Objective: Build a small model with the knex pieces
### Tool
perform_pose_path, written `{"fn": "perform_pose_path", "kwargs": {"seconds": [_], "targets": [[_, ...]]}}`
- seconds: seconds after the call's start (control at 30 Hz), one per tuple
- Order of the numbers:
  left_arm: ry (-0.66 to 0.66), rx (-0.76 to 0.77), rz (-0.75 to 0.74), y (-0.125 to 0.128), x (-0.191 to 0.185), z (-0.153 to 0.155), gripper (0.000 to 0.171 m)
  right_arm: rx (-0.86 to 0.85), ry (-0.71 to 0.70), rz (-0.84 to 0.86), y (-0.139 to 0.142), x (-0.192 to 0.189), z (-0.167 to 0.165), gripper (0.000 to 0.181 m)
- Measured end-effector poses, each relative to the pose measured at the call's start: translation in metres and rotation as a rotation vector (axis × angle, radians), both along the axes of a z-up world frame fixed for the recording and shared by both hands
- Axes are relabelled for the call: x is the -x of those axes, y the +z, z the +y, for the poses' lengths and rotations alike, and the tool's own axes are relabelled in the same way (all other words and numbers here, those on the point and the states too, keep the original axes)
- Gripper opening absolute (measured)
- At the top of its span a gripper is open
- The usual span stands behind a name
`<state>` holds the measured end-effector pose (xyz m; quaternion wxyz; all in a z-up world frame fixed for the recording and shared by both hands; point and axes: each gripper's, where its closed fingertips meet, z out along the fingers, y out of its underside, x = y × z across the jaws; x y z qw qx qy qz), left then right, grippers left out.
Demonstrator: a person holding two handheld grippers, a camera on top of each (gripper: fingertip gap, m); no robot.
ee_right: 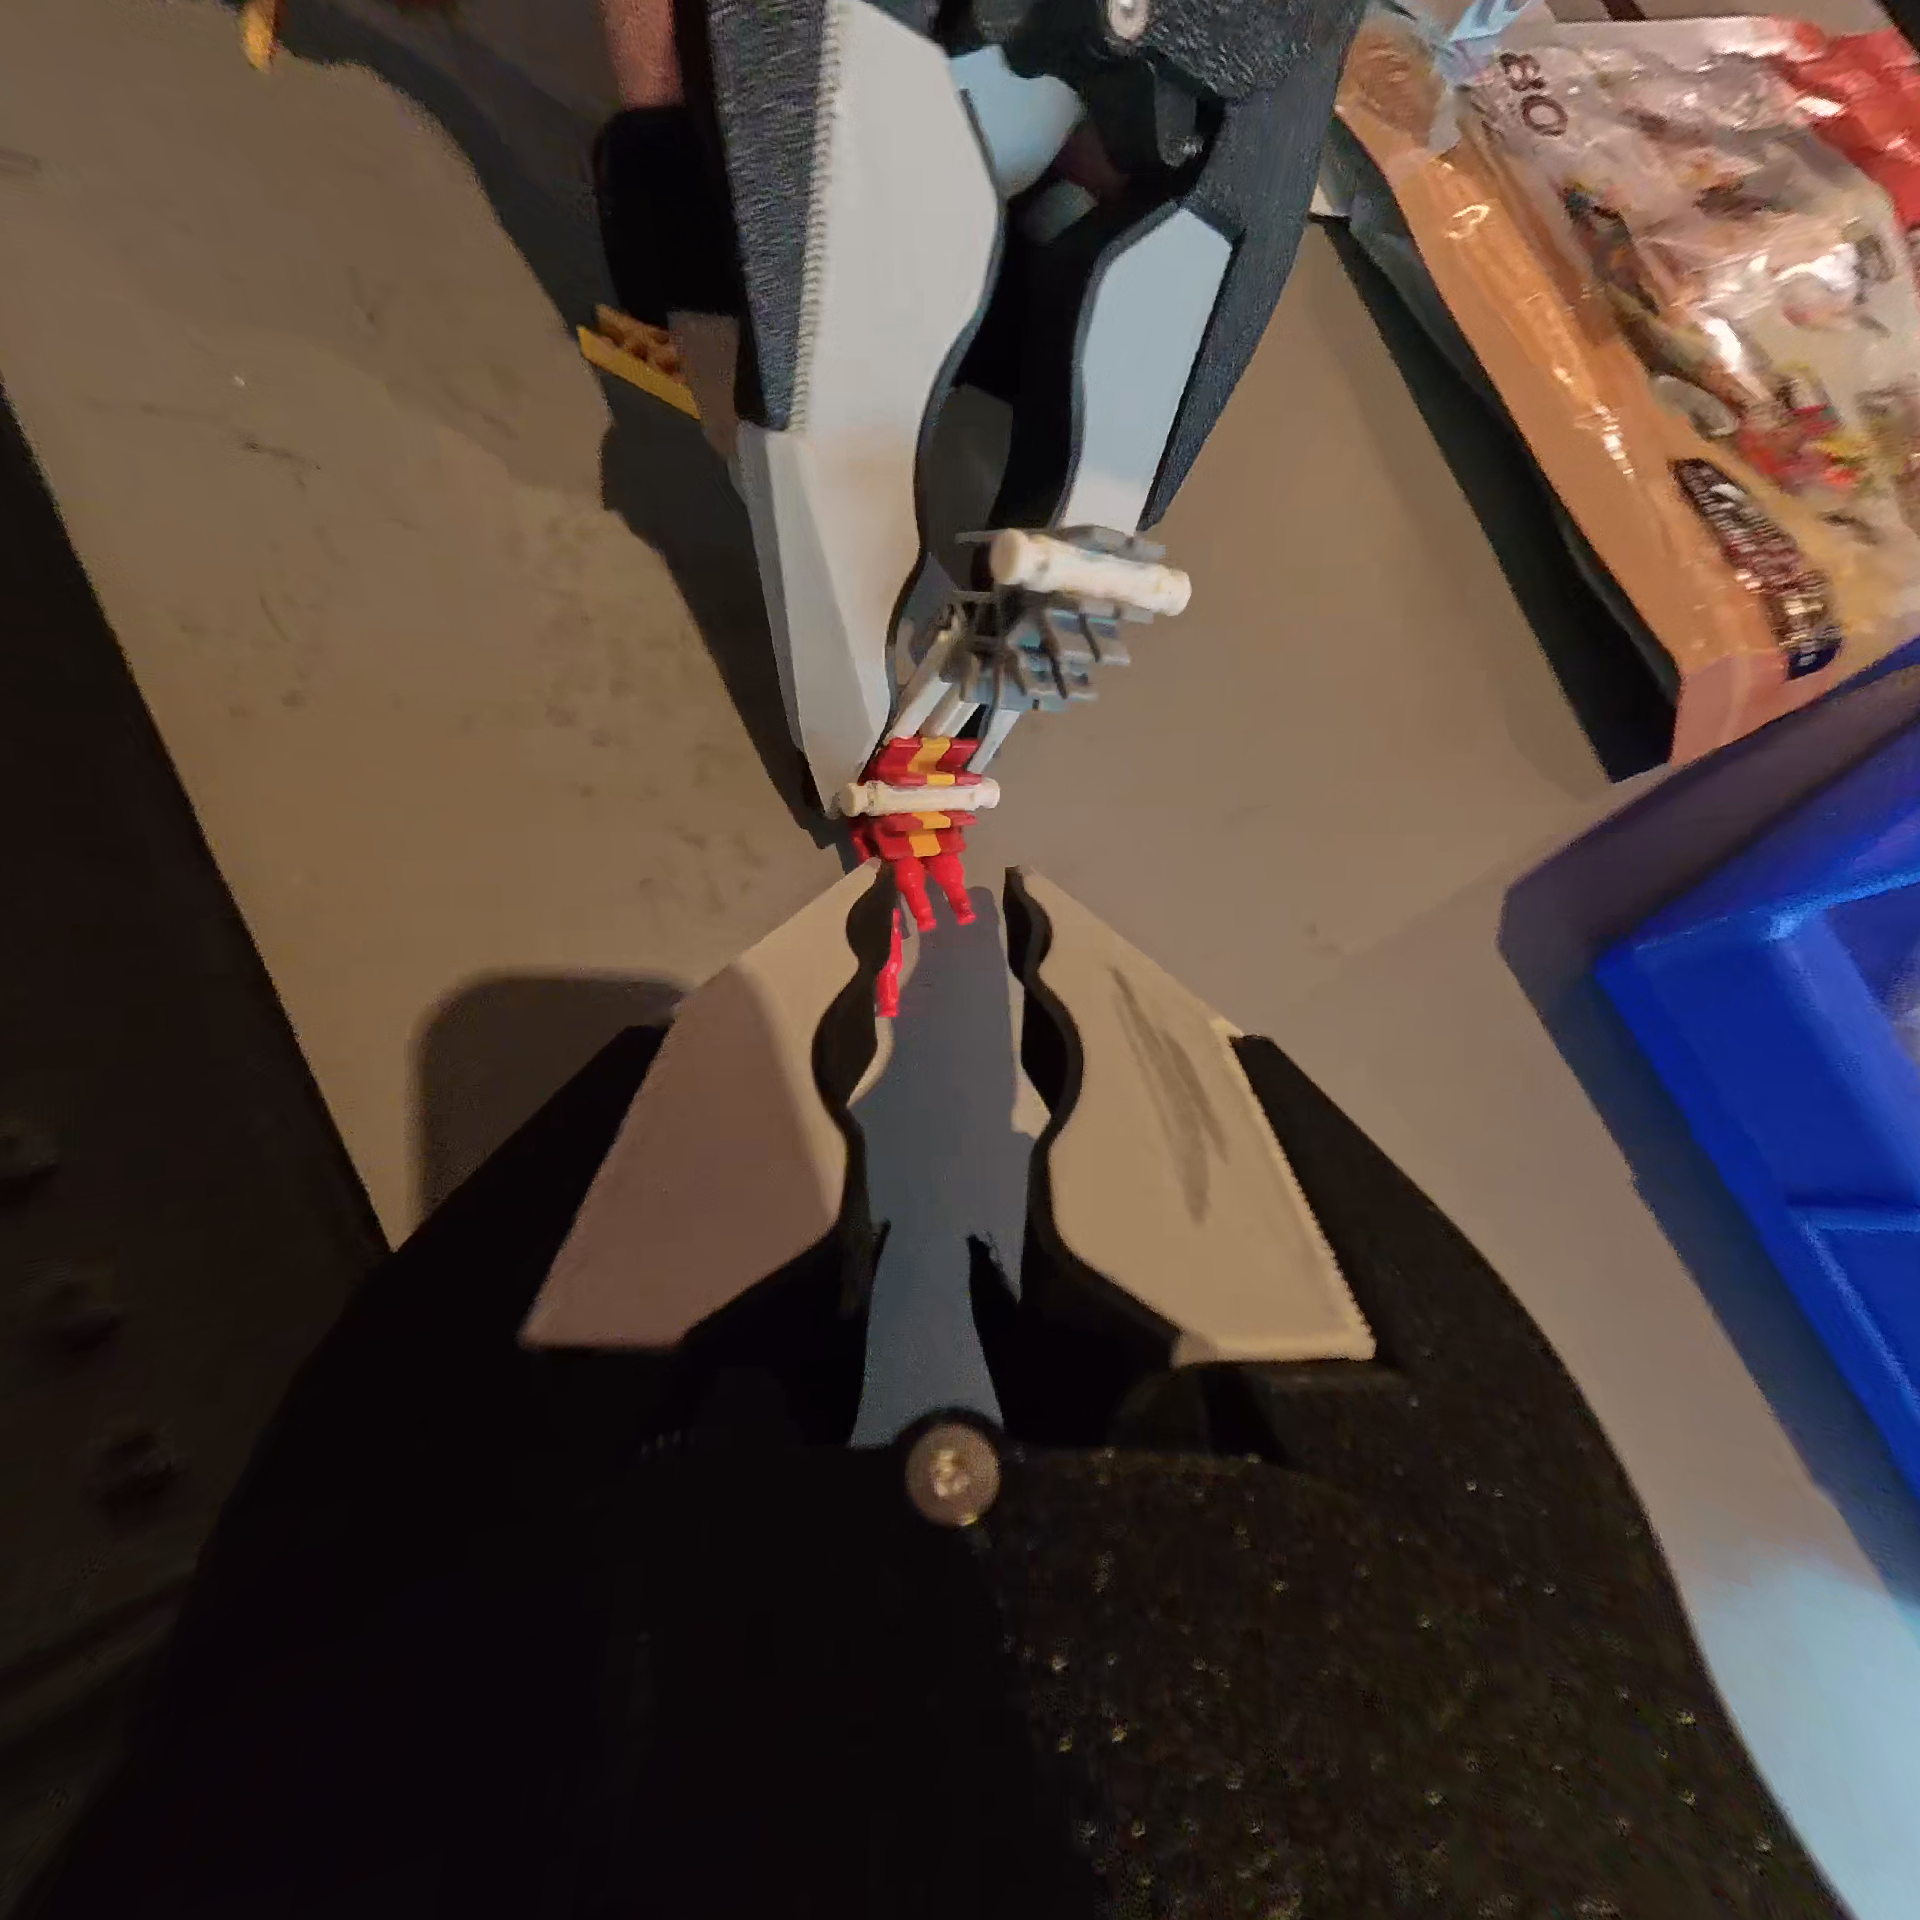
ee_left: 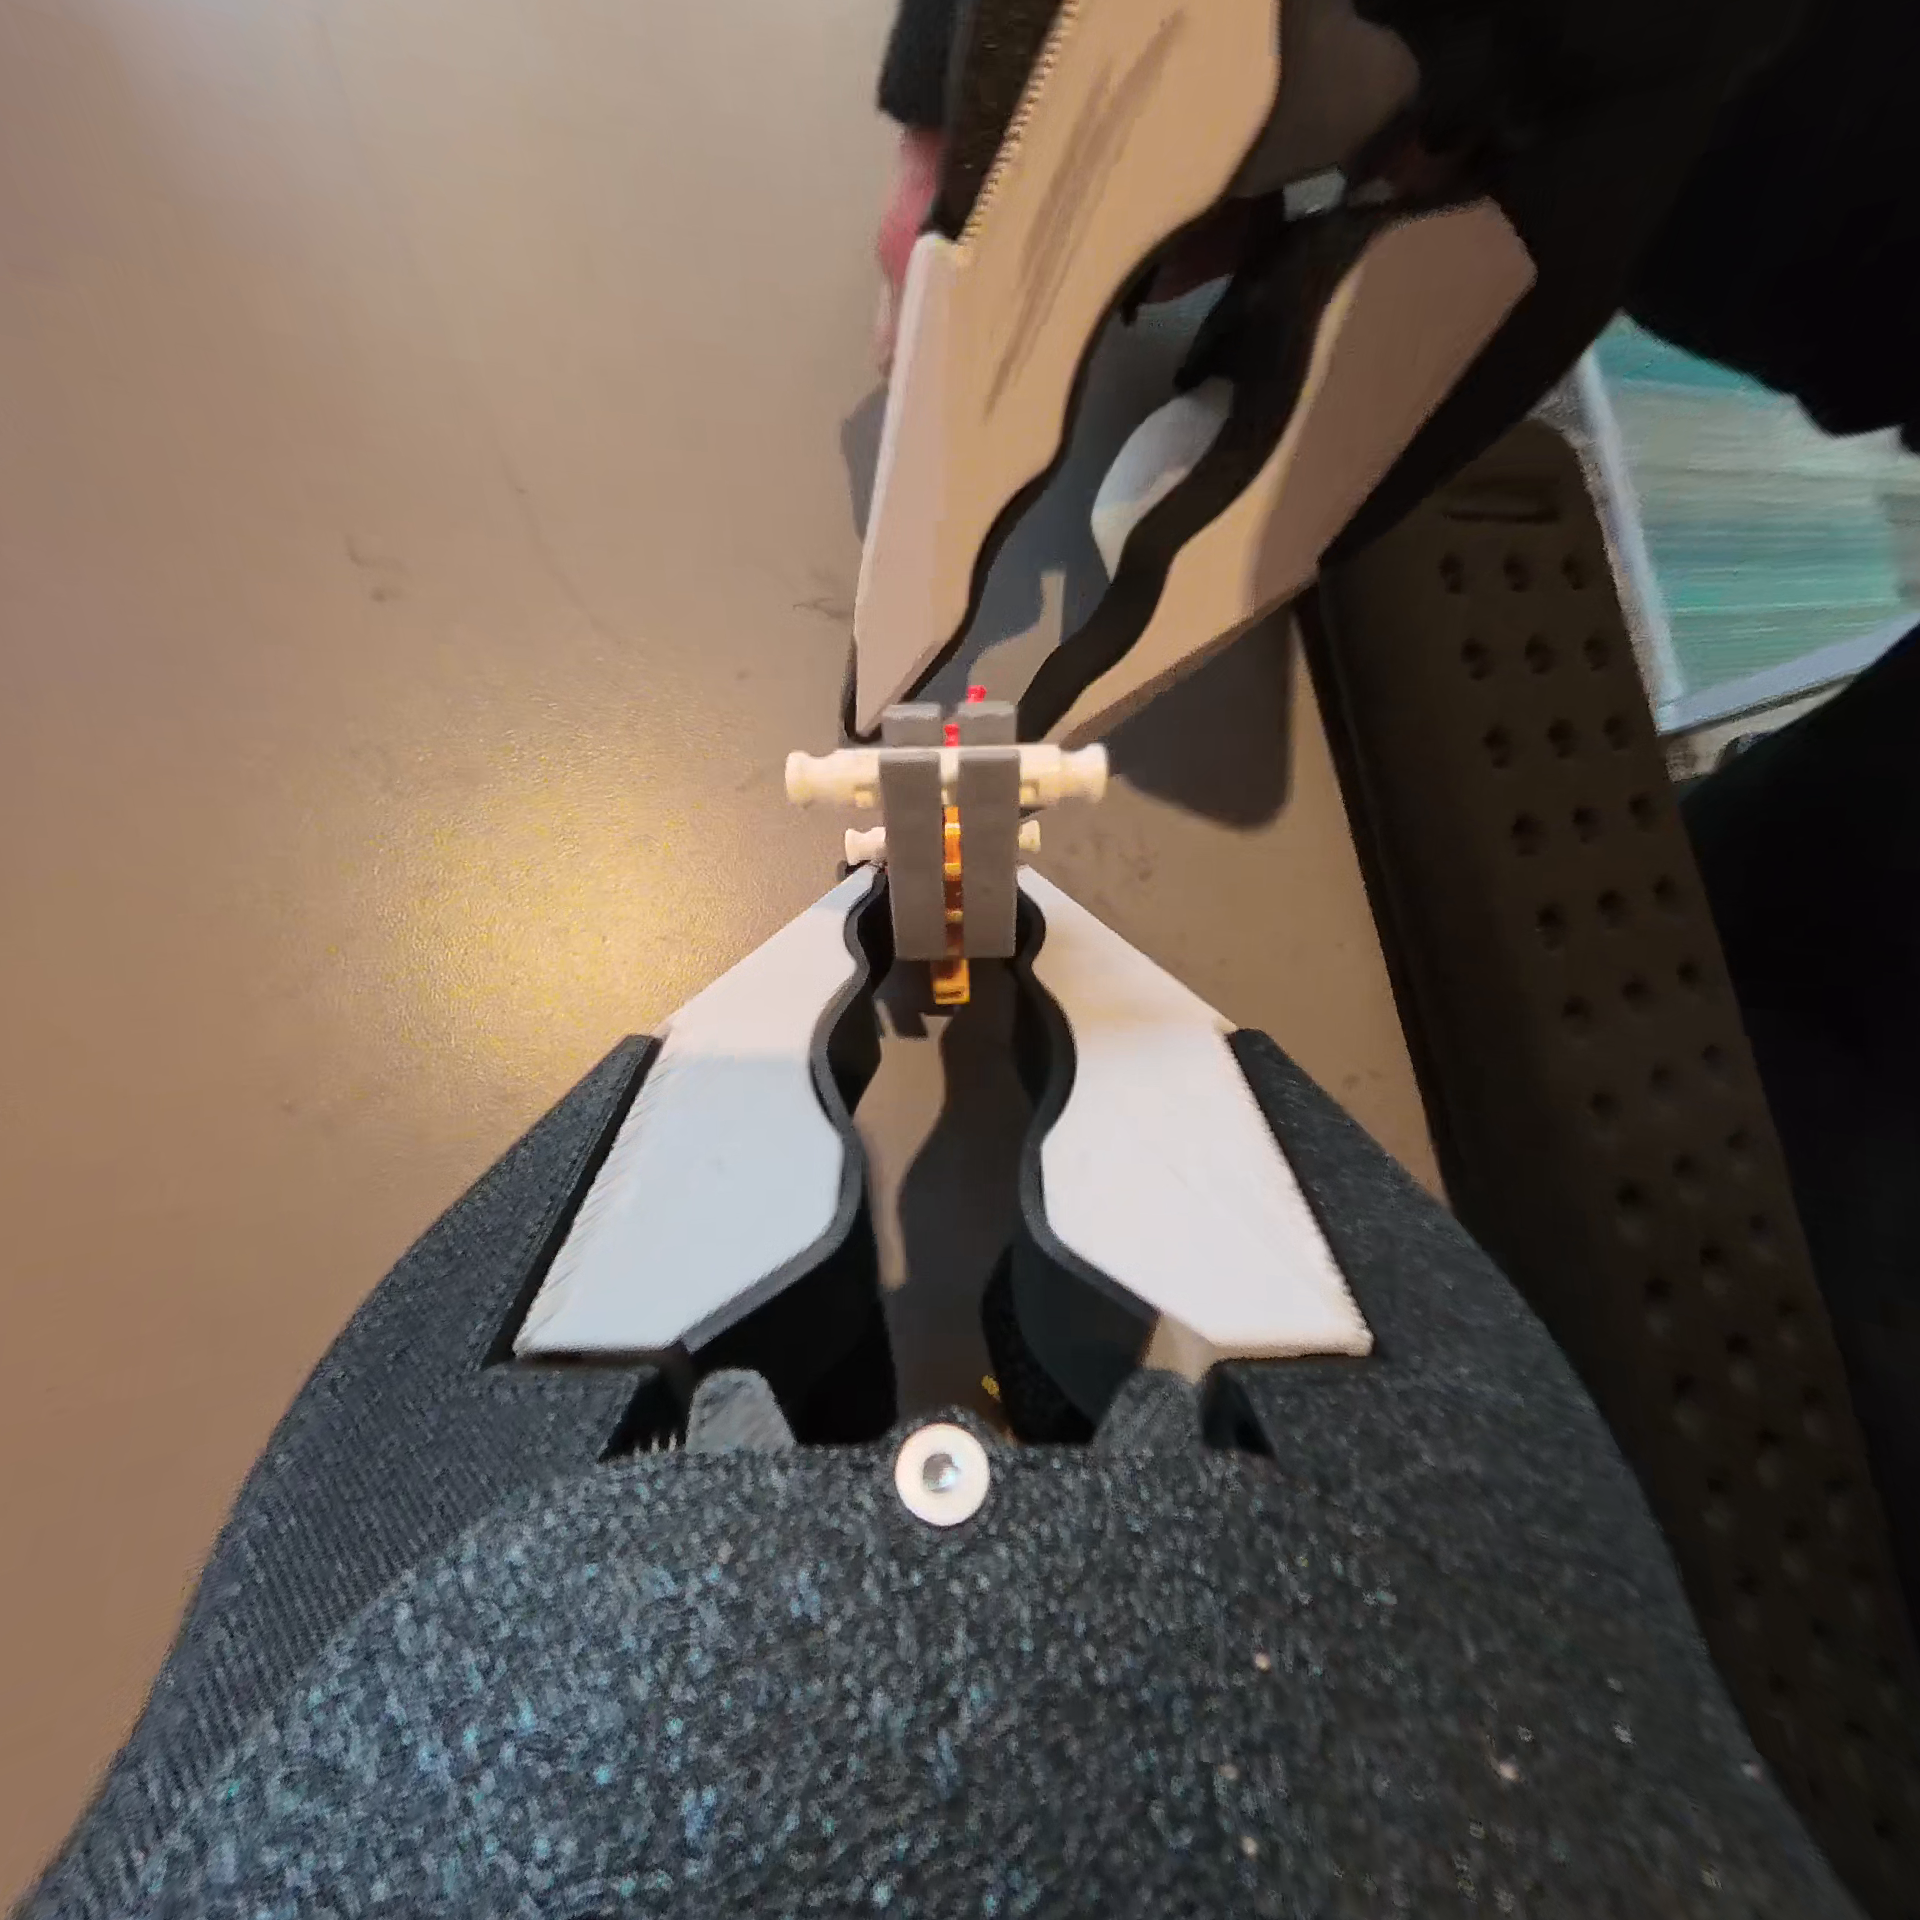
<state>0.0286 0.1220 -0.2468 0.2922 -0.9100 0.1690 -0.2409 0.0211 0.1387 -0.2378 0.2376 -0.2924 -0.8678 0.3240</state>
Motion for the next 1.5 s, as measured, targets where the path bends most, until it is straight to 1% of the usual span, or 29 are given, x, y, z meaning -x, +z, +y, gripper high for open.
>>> {"fn": "perform_pose_path", "kwargs": {"seconds": [0.07,0.2,0.4,0.5,0.63,0.77,0.87,0.97,1.0,1.03,1.23,1.3,1.37,1.4,1.43,1.5], "targets": [[-0.002,0.03,-0.061,0.001,0.0,0.0,0.017,-0.085,-0.01,0.043,0.002,0.002,0.001,0.022],[-0.006,0.098,-0.155,0.003,0.001,0.001,0.017,-0.236,0.014,0.102,0.006,0.004,0.001,0.023],[-0.011,0.153,-0.188,0.004,0.004,0.004,0.018,-0.358,0.078,0.077,0.003,0.006,0.0,0.019],[0.001,0.158,-0.202,0.004,0.006,0.007,0.018,-0.364,0.102,0.057,0.0,0.006,-0.001,0.012],[0.027,0.152,-0.255,0.004,0.008,0.009,0.016,-0.372,0.103,0.041,0.0,0.007,0.0,0.01],[0.058,0.127,-0.302,0.005,0.011,0.012,0.016,-0.341,0.087,0.015,-0.002,0.009,0.002,0.009],[0.073,0.11,-0.304,0.005,0.014,0.015,0.016,-0.354,0.09,-0.021,-0.002,0.012,0.003,0.009],[0.076,0.108,-0.309,0.004,0.014,0.015,0.017,-0.318,0.102,-0.063,-0.003,0.013,0.004,0.009],[0.077,0.104,-0.304,0.004,0.015,0.016,0.017,-0.312,0.106,-0.071,-0.004,0.012,0.004,0.007],[0.089,0.093,-0.289,0.004,0.017,0.017,0.016,-0.322,0.107,-0.07,-0.006,0.013,0.005,0.004],[0.088,0.08,-0.278,0.003,0.018,0.018,0.016,-0.318,0.108,-0.084,-0.006,0.014,0.006,0.004],[0.097,0.072,-0.274,0.003,0.018,0.018,0.016,-0.322,0.092,-0.072,-0.006,0.015,0.006,0.005],[0.107,0.083,-0.301,0.004,0.018,0.019,0.016,-0.343,0.037,-0.011,0.0,0.02,0.011,0.019],[0.109,0.093,-0.318,0.005,0.018,0.019,0.016,-0.358,0.024,0.023,0.002,0.02,0.012,0.018],[0.112,0.106,-0.335,0.005,0.018,0.019,0.016,-0.359,0.018,0.041,0.001,0.019,0.01,0.013],[0.118,0.138,-0.379,0.005,0.019,0.02,0.016,-0.356,-0.009,0.06,0.002,0.019,0.012,0.013]]}}
